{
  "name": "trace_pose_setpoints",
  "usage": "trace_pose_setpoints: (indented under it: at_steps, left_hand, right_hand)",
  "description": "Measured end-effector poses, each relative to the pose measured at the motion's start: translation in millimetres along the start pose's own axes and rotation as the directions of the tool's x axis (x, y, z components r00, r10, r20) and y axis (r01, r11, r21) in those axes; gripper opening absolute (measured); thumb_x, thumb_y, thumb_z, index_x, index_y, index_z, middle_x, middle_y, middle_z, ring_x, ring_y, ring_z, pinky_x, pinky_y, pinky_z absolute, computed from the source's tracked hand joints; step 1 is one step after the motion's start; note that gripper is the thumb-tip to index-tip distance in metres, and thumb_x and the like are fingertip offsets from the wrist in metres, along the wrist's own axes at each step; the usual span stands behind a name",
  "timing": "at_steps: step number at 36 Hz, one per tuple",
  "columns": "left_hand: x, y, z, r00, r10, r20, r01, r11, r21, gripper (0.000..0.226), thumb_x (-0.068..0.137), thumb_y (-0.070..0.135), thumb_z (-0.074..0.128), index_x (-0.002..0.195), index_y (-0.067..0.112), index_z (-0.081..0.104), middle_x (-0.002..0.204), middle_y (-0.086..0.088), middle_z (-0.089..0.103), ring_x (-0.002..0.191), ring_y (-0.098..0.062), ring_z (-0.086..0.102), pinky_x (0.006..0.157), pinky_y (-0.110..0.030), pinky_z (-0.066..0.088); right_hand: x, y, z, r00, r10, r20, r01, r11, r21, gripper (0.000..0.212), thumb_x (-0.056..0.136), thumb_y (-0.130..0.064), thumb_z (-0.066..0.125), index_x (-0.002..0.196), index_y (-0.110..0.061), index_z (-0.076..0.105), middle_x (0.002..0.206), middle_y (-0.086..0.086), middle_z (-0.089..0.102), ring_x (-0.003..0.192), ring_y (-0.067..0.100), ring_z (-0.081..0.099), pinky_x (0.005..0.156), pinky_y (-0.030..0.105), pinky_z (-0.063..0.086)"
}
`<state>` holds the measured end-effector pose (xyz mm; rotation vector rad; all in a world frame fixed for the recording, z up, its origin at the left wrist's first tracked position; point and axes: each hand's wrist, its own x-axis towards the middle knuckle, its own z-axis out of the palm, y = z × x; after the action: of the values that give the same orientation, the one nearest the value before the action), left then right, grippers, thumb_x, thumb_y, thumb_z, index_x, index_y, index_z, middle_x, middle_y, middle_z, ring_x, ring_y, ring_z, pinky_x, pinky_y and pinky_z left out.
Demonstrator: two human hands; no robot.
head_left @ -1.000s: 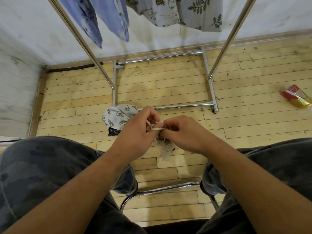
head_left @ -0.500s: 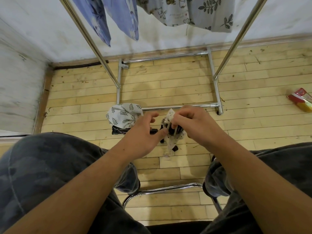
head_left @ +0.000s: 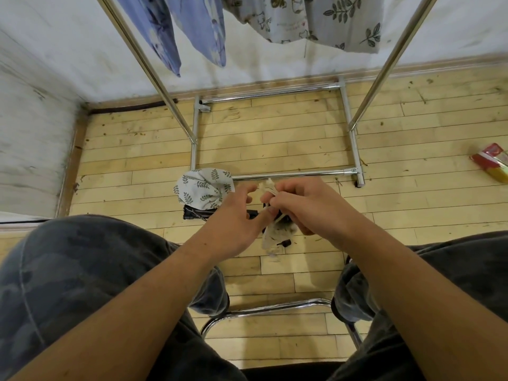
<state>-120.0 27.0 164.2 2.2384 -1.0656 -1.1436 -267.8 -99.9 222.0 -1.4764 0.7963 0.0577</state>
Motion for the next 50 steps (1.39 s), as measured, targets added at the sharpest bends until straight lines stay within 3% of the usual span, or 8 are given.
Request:
trace_pose_setpoints:
  at_steps: [11, 16, 19, 26, 32, 37, 42, 50]
  left_hand:
    - [4.7, -6.7, 5.8, 0.994, 0.088, 0.069, -0.088, 0.996, 0.005, 0.059, 0.085, 0.075, 0.056, 0.132, 0.039, 0.049, 0.121, 0.006, 0.062, 0.103, -0.011, 0.067, 0.09, -0.04, 0.059]
    - [3.1, 9.8, 5.2, 0.979, 0.182, 0.096, -0.191, 0.977, 0.091, 0.011, 0.091, 0.027, 0.058, 0.1, 0.032, 0.061, 0.091, 0.009, 0.068, 0.082, -0.011, 0.067, 0.07, -0.041, 0.059]
    - [1.7, 15.7, 5.3, 0.974, 0.193, 0.116, -0.207, 0.97, 0.127, 0.027, 0.092, 0.012, 0.055, 0.082, 0.037, 0.06, 0.079, 0.012, 0.068, 0.072, -0.008, 0.067, 0.065, -0.036, 0.059]
    - [5.0, 9.8, 3.9, 0.98, 0.155, 0.124, -0.168, 0.98, 0.103, 0.021, 0.096, 0.022, 0.056, 0.081, 0.037, 0.057, 0.078, 0.022, 0.066, 0.067, -0.005, 0.063, 0.063, -0.029, 0.056]
    - [2.5, 14.4, 4.5, 0.979, 0.189, 0.078, -0.198, 0.97, 0.143, 0.019, 0.097, 0.021, 0.05, 0.088, 0.037, 0.048, 0.074, 0.011, 0.059, 0.061, -0.003, 0.053, 0.056, -0.017, 0.038]
    - [-0.6, 15.5, 4.0, 0.984, 0.174, 0.037, -0.177, 0.98, 0.091, 0.02, 0.094, 0.022, 0.057, 0.093, 0.042, 0.053, 0.089, 0.013, 0.065, 0.078, -0.005, 0.062, 0.07, -0.031, 0.054]
    - [-8.5, 23.1, 1.3, 0.976, 0.21, 0.055, -0.21, 0.978, 0.0, 0.024, 0.096, 0.017, 0.061, 0.116, 0.031, 0.062, 0.102, 0.014, 0.069, 0.094, 0.001, 0.063, 0.077, -0.014, 0.051]
    - [-13.5, 32.0, 2.1, 0.985, 0.079, 0.153, -0.103, 0.983, 0.15, 0.019, 0.099, 0.027, 0.058, 0.087, 0.041, 0.056, 0.086, 0.021, 0.062, 0.08, 0.014, 0.058, 0.065, -0.009, 0.041]
  right_hand:
    - [-2.0, 1.8, 4.2, 0.997, -0.035, 0.069, 0.046, 0.985, -0.167, 0.031, 0.106, -0.029, 0.055, 0.096, -0.01, 0.076, 0.049, -0.016, 0.055, 0.041, -0.003, 0.049, 0.043, 0.007, 0.034]
    - [-4.4, -0.6, 8.5, 0.988, -0.045, 0.146, 0.063, 0.991, -0.118, 0.028, 0.106, -0.024, 0.055, 0.093, -0.007, 0.073, 0.068, 0.001, 0.061, 0.044, 0.0, 0.046, 0.044, 0.011, 0.035]
    - [-5.3, -0.9, 12.1, 0.985, -0.046, 0.169, 0.071, 0.987, -0.146, 0.031, 0.106, -0.028, 0.054, 0.089, -0.008, 0.071, 0.06, -0.009, 0.056, 0.047, 0.001, 0.046, 0.047, 0.013, 0.038]
    - [-5.2, -4.3, 12.1, 0.987, -0.089, 0.135, 0.105, 0.988, -0.117, 0.034, 0.104, -0.039, 0.056, 0.09, -0.014, 0.073, 0.077, 0.001, 0.069, 0.071, 0.016, 0.065, 0.077, 0.034, 0.06]
    - [-3.3, -0.4, 11.4, 0.99, -0.082, 0.117, 0.1, 0.983, -0.157, 0.041, 0.102, -0.047, 0.059, 0.09, -0.011, 0.076, 0.065, -0.003, 0.067, 0.061, 0.013, 0.063, 0.076, 0.041, 0.06]
    - [-0.5, 0.9, 9.5, 0.991, -0.091, 0.098, 0.114, 0.957, -0.268, 0.034, 0.105, -0.038, 0.055, 0.083, -0.022, 0.075, 0.069, -0.002, 0.068, 0.059, 0.004, 0.058, 0.064, 0.025, 0.052]
    - [0.5, 4.7, 10.6, 0.992, -0.076, 0.101, 0.1, 0.961, -0.258, 0.04, 0.109, -0.034, 0.046, 0.085, -0.009, 0.066, 0.07, 0.006, 0.064, 0.058, 0.008, 0.056, 0.058, 0.026, 0.048]
    - [-0.8, 3.9, 12.9, 0.991, -0.084, 0.108, 0.108, 0.963, -0.248, 0.045, 0.108, -0.04, 0.045, 0.088, -0.007, 0.068, 0.066, 0.0, 0.062, 0.057, 0.007, 0.058, 0.062, 0.029, 0.052]
